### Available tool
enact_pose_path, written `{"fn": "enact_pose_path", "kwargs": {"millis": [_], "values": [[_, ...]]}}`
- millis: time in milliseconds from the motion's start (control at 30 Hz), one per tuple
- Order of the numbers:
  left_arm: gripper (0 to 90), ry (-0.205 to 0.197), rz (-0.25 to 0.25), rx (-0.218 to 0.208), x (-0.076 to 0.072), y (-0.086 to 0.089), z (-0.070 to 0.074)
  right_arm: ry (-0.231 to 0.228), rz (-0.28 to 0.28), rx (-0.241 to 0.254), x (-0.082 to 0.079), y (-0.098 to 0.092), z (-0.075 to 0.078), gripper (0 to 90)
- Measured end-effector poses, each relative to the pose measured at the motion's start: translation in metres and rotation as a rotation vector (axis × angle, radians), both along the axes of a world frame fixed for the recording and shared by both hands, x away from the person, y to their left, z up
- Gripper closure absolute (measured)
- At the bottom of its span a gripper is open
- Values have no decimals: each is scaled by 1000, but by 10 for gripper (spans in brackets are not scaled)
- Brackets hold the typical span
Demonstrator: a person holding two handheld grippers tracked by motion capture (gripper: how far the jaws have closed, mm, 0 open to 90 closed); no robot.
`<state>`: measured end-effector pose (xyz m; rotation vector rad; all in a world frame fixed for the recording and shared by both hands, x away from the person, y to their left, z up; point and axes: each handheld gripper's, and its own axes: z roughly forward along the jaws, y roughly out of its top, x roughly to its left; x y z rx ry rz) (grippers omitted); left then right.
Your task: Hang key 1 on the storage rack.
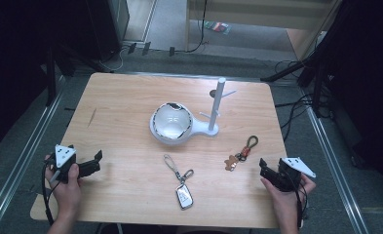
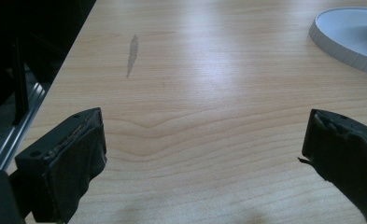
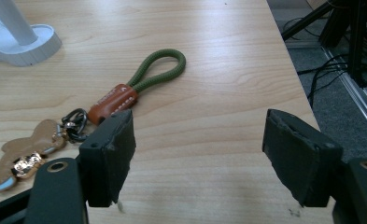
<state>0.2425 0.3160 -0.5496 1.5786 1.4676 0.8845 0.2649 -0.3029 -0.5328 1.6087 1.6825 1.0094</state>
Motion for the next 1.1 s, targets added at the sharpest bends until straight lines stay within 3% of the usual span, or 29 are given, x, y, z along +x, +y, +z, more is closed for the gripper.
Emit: {"fn": "enact_pose_path", "kwargs": {"millis": [167,433,633,767,833,900,1000,1033,1100], "values": [[0,-5,2,-4,-1,0,0,33,23,-3,4,6,9,290],[0,-10,2,2,-1,0,0,90,54,-47,16,23,31,301],[0,-9,2,3,-1,0,0,133,33,-16,26,23,36,302],[0,-12,2,0,-1,0,0,208,-4,12,38,22,41,319],[0,-12,2,-1,-1,0,0,221,-10,16,39,22,42,327],[0,-12,2,-1,-1,0,0,274,-36,55,45,23,44,350],[0,-13,2,-2,-1,0,0,344,-31,60,54,26,45,337],[0,-13,2,-3,-1,0,0,388,-32,59,59,29,46,332],[0,-11,1,-1,-1,1,0,397,-27,57,61,29,46,333]]}}
